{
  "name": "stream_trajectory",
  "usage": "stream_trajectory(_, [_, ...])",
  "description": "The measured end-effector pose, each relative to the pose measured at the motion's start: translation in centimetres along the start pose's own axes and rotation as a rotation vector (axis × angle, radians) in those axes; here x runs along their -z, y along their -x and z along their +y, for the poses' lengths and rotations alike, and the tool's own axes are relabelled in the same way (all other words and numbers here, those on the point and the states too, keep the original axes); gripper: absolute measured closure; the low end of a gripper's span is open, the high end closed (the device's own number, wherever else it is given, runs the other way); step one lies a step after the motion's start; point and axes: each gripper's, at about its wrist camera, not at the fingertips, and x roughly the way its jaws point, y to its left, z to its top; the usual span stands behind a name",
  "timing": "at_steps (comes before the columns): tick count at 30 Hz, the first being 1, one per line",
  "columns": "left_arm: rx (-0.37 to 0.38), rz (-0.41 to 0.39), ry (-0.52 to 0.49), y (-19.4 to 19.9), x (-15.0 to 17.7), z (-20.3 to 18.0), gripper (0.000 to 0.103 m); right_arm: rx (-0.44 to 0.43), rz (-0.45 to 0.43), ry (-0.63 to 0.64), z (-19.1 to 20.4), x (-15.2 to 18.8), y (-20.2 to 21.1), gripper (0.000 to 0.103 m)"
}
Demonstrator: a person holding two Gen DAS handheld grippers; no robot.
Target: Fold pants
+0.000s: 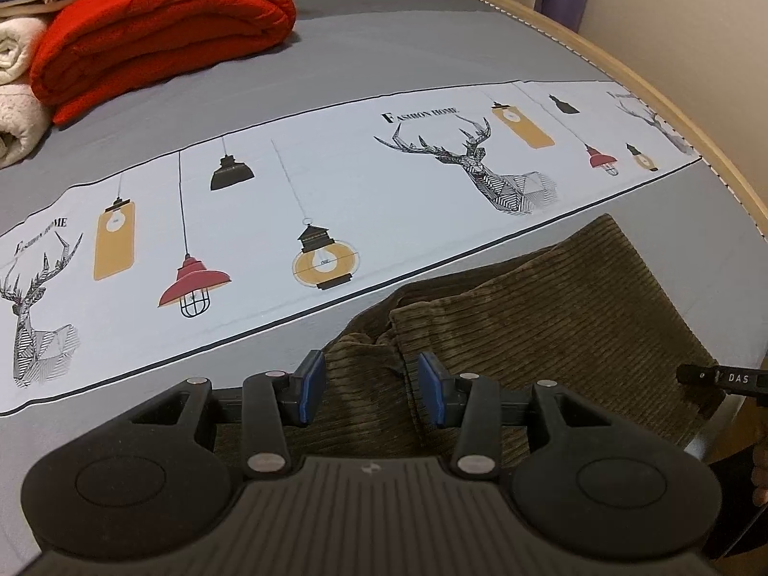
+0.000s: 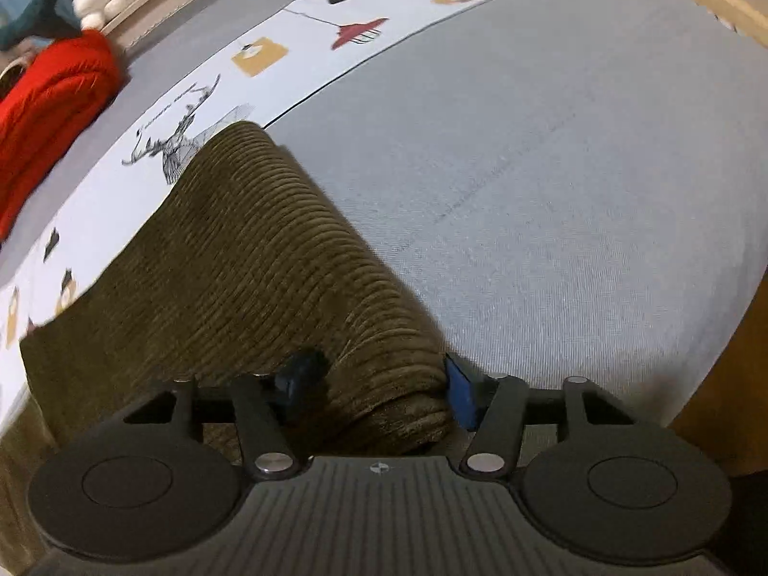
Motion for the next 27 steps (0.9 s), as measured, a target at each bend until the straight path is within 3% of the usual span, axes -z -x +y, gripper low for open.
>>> stream_trajectory(5, [0.007,0.003,0.011,0.0,0.0,0.1,0.055,0.02,-0.007,0.041,0.5,0.1,0.4,0.057])
stream_trajectory(10, [0.011,0.009,0.022,0.0,0.1,0.4,0.053,0.029,-0.037,0.102,1.5,0.1,0.9,0.072])
stream_trajectory(27, [0.003,0.017,0.025,0.2,0.3,0.5,0.05,0.043,-0.064,0.159,2.2,0.4,1.5,0.074])
